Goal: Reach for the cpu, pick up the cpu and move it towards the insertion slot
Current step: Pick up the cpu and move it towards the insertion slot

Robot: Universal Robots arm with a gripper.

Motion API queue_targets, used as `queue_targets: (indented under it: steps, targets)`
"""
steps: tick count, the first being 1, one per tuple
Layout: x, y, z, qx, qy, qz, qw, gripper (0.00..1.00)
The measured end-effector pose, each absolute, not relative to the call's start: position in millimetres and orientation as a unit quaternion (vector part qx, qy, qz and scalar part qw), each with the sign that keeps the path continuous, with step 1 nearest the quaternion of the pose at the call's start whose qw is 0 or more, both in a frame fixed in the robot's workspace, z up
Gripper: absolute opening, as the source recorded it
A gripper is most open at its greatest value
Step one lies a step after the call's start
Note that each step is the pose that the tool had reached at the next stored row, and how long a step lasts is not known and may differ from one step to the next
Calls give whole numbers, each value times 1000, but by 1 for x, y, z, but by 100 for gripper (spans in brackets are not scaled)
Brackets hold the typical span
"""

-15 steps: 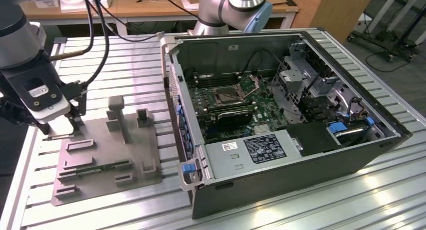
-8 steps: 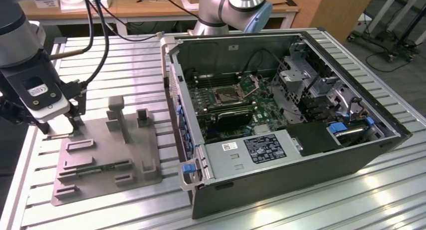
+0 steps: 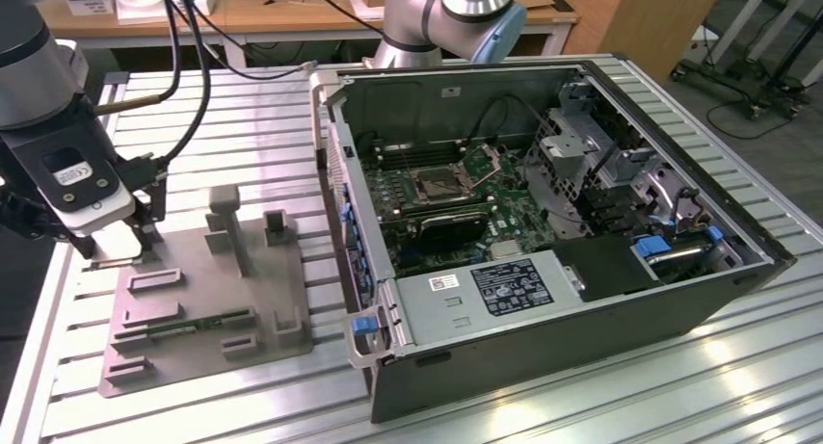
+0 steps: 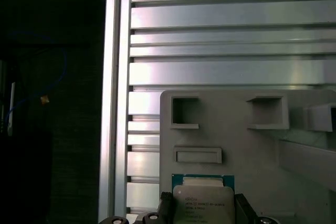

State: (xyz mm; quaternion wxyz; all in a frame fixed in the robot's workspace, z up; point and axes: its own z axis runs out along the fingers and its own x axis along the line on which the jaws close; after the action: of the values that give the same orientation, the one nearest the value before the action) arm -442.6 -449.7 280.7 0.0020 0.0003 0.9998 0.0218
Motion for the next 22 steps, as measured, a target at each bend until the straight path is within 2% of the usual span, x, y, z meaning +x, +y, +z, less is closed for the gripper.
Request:
queue_targets:
  steps: [22]
  targets:
    - [-443, -450, 294, 0, 1000, 22, 2, 54]
